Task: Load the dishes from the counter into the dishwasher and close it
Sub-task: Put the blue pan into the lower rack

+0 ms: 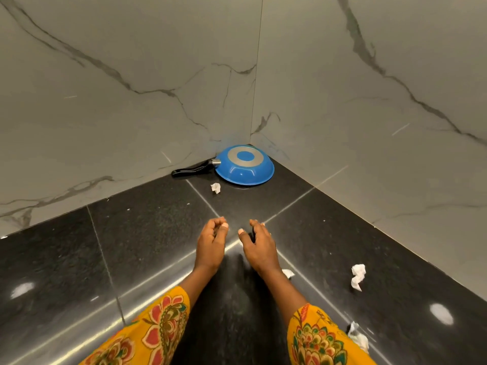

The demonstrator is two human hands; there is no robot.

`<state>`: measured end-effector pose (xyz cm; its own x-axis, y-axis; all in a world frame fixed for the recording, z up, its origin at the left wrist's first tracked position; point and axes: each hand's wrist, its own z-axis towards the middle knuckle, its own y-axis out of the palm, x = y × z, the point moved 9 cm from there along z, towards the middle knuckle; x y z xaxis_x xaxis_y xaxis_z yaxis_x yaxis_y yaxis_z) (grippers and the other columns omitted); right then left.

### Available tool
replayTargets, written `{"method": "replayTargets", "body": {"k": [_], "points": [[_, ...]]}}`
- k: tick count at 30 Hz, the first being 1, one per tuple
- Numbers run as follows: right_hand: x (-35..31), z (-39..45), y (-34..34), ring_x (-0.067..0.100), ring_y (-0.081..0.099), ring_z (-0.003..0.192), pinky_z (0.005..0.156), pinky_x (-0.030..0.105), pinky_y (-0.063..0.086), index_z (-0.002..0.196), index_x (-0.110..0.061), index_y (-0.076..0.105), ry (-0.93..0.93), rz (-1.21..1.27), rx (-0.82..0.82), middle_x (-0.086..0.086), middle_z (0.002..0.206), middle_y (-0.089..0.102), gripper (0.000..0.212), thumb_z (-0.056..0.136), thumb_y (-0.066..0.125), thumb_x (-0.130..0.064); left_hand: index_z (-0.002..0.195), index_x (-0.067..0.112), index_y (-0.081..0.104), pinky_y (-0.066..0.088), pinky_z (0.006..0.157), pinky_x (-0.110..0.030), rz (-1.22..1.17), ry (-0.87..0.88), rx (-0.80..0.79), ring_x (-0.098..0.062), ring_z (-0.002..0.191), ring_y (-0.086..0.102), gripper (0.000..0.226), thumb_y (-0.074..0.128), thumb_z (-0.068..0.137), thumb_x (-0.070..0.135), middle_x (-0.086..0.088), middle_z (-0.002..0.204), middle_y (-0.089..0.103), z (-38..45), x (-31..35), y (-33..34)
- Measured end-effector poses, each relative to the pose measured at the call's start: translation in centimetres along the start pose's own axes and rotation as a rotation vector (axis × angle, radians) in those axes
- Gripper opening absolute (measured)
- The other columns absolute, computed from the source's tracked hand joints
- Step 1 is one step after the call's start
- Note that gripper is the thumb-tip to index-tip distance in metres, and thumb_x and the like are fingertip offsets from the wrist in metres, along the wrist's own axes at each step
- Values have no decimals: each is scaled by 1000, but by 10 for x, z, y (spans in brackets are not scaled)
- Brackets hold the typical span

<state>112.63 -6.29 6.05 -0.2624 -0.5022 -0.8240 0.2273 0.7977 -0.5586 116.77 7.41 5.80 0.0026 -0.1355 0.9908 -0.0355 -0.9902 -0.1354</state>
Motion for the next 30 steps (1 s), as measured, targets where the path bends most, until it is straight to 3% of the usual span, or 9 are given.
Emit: {"method": "replayTargets", "body": {"k": [4,8,12,17,20,23,26,30], "points": [[-6,22,-3,13,15,145,115,31,19,146,-17,32,-33,11,35,2,154,28,59,94,50,-38,110,12,57,43,84,-28,63,-12,16,-17,99,55,17,54,94,18,-6,109,58,42,4,-2],[-10,22,0,11,13,145,114,25,15,147,-17,29,-108,-49,62,1,155,26,63,92,54,-36,113,10,57,46,94,-35,147,46,-7,-19,108,54,25,59,91,22,-8,117,56,82,5,5],[-7,24,0,8,12,145,112,19,12,147,-17,29,-109,-33,93,0,155,24,64,91,56,-35,118,8,51,39,89,-26,268,146,15,-15,106,47,35,62,89,24,-6,121,46,122,17,11],[-6,27,1,9,13,145,110,15,9,145,-14,32,-123,-29,128,1,154,28,63,91,57,-31,119,-1,45,34,102,-40,479,217,98,-32,119,42,49,67,84,26,-19,126,43,180,17,0],[-5,27,3,12,15,145,110,14,9,145,-11,33,-123,-46,123,3,153,28,63,90,58,-30,141,6,30,19,114,-49,522,87,73,-32,140,24,74,65,84,39,-15,147,31,208,6,-7],[-5,27,4,14,17,145,110,16,10,144,-10,35,-120,-47,126,5,153,30,64,89,57,-34,151,15,9,9,116,-56,639,-32,-47,-31,146,8,93,64,83,46,-11,157,15,222,-2,-2],[-4,27,4,15,17,145,111,18,12,144,-10,35,-114,-46,122,6,153,30,61,90,58,-31,151,23,9,10,111,-61,857,-79,-87,-33,143,12,87,59,86,50,-11,154,15,217,3,-2],[-6,26,0,14,15,145,113,21,13,146,-12,31,-107,-2,133,5,154,28,64,90,58,-29,144,27,28,17,107,-58,1028,-89,-87,-40,135,19,68,55,87,52,-14,147,19,202,8,1]]}}
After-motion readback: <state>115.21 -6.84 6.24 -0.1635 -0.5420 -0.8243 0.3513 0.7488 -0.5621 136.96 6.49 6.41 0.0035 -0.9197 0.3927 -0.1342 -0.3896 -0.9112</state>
